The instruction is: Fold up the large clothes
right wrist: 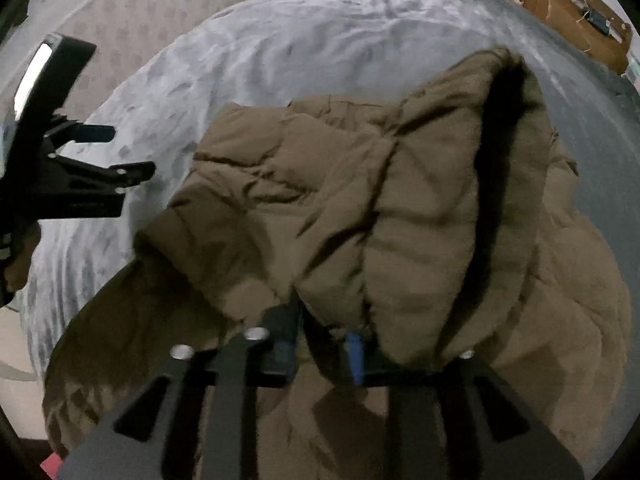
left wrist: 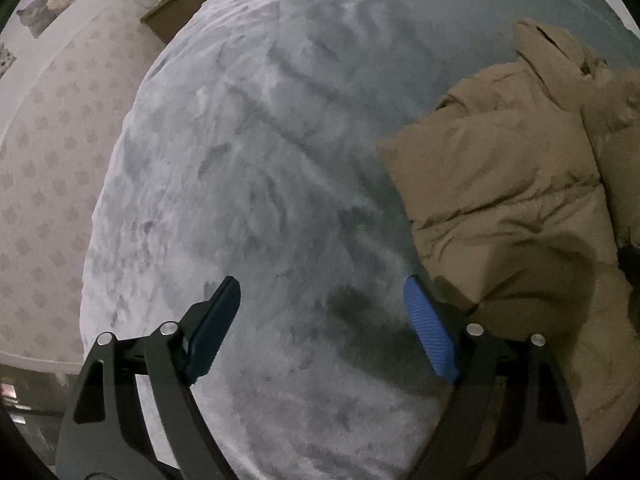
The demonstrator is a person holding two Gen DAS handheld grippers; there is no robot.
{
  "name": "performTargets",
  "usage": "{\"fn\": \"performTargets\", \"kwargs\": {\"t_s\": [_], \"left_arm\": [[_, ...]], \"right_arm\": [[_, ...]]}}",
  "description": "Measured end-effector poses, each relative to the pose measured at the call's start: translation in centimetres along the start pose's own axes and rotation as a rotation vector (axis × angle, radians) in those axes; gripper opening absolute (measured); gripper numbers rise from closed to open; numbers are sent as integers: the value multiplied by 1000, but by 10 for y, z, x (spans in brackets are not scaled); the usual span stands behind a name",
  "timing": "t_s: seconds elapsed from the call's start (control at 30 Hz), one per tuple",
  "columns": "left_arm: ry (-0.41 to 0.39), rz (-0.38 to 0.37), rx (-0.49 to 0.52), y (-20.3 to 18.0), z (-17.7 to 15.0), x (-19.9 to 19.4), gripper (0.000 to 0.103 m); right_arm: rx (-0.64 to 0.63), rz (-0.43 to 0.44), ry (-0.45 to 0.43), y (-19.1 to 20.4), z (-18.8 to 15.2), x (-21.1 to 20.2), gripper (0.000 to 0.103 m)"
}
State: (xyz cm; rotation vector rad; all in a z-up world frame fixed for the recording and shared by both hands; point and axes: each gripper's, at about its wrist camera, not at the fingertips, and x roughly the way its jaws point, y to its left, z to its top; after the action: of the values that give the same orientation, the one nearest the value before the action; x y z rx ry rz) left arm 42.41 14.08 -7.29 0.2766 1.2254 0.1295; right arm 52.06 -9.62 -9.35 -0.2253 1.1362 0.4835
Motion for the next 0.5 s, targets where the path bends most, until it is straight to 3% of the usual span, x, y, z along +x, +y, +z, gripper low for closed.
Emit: {"fn": "performTargets", "kwargs": {"t_s": [0.03, 0.07, 0.13, 0.3, 0.43, 0.5], "left_arm": [[0, -2, 4, -1, -1, -2, 84], [2, -1, 15, -3, 0, -5, 84], [-2, 4, 35, -8, 2, -8, 84], [-29, -2, 92, -33, 13, -22, 84], [-68, -54, 105, -48, 25, -46, 85], [-72, -87, 85, -50, 32, -53, 90]], "right_arm": [[-6, 0, 3, -1, -1, -4, 42], [-18, -1, 19, -2, -2, -9, 44], [-42, -7, 35, -5, -6, -17, 44], [-62, -136, 72, -43, -27, -51, 44], [-15, -242, 79, -91, -40, -73, 45], [41, -275, 78, -120, -47, -83, 45]]}}
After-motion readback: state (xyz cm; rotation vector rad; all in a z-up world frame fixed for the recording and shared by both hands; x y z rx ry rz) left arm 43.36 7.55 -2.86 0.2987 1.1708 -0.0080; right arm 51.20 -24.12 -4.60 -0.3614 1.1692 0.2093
